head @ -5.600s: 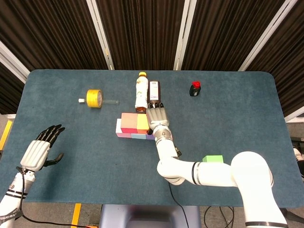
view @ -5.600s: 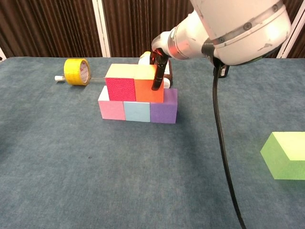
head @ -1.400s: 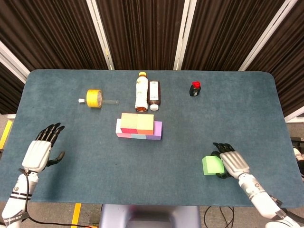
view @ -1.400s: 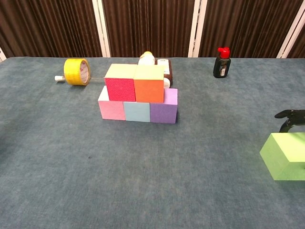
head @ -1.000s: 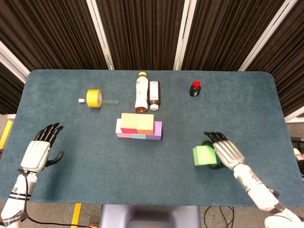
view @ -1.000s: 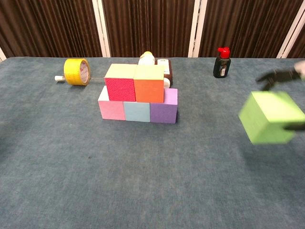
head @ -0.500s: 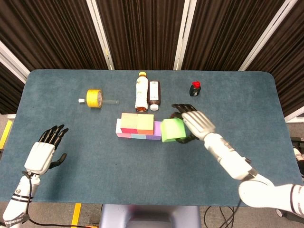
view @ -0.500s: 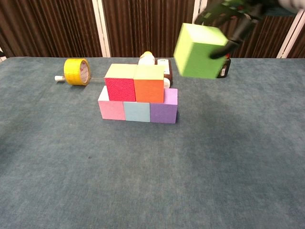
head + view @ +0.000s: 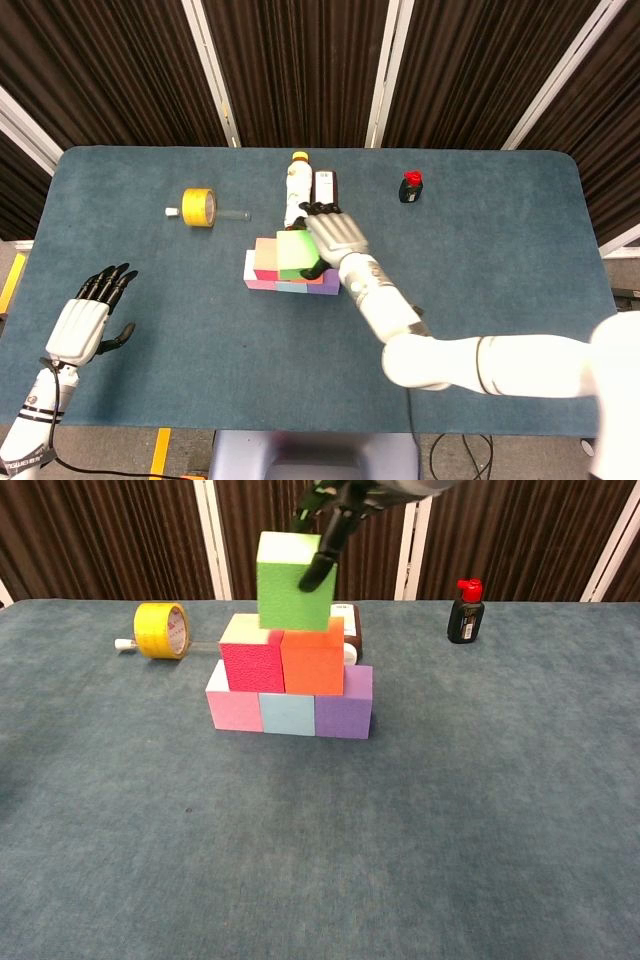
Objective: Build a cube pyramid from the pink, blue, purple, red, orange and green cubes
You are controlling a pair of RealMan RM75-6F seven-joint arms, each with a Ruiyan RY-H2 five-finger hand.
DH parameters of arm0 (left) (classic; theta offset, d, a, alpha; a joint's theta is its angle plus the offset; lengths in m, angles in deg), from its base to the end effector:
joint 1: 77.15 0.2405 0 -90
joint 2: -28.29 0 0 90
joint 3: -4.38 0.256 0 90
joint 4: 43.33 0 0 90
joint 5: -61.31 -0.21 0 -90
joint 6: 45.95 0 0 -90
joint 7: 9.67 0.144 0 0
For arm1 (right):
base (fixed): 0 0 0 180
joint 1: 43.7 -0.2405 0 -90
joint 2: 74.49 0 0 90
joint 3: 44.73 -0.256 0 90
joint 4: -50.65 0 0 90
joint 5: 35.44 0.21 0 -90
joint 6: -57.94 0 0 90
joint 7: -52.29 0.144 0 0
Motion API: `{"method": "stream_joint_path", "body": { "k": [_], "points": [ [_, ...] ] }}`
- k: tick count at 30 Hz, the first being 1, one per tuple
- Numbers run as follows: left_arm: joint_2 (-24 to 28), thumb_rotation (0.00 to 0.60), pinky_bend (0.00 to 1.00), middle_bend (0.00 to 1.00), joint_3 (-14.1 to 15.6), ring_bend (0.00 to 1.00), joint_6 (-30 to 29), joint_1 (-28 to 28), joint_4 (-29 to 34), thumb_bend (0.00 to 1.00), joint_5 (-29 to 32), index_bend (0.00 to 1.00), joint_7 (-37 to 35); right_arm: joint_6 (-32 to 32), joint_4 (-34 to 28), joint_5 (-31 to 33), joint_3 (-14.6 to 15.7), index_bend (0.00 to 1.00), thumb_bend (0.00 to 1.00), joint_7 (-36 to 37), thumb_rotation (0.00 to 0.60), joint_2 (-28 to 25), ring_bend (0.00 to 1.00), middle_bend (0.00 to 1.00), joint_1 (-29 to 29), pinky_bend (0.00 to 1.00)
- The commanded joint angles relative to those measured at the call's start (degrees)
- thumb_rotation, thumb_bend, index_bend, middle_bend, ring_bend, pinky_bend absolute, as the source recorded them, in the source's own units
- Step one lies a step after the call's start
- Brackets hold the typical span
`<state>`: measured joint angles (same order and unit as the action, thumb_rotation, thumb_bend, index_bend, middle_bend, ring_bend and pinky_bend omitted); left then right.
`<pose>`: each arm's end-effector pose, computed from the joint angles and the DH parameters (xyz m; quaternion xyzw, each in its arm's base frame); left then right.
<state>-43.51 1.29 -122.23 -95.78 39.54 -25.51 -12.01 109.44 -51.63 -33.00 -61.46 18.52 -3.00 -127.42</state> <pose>-0.2850 0.2570 0.1106 -0.6667 -0.3553 -0.4116 0.5098 0.0441 -0.3906 0.0475 0.7186 -0.4895 0.3230 0.3738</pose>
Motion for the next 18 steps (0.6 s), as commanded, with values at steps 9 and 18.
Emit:
{"method": "stream_joint_path", "body": {
  "k": [9,18],
  "points": [
    [-1.1,0.6,0.13,0.02,0.28,0.0,-0.2,0.75,-2.62,0.35,0.45,0.09,-3.61,2.76,8.0,8.82,-1.11,0.49,0.32,-7.37,0.6,6.07,0.01,0.16,-5.33,0.14],
    [-1.16,0.6,0.13,0.01,0.24,0.0,-0.17,0.82,-2.59,0.35,0.45,0.09,-3.87,3.49,9.2,9.93,-2.03,0.48,0.32,-9.02,0.6,7.48,0.01,0.16,-5.08,0.14]
  ]
}}
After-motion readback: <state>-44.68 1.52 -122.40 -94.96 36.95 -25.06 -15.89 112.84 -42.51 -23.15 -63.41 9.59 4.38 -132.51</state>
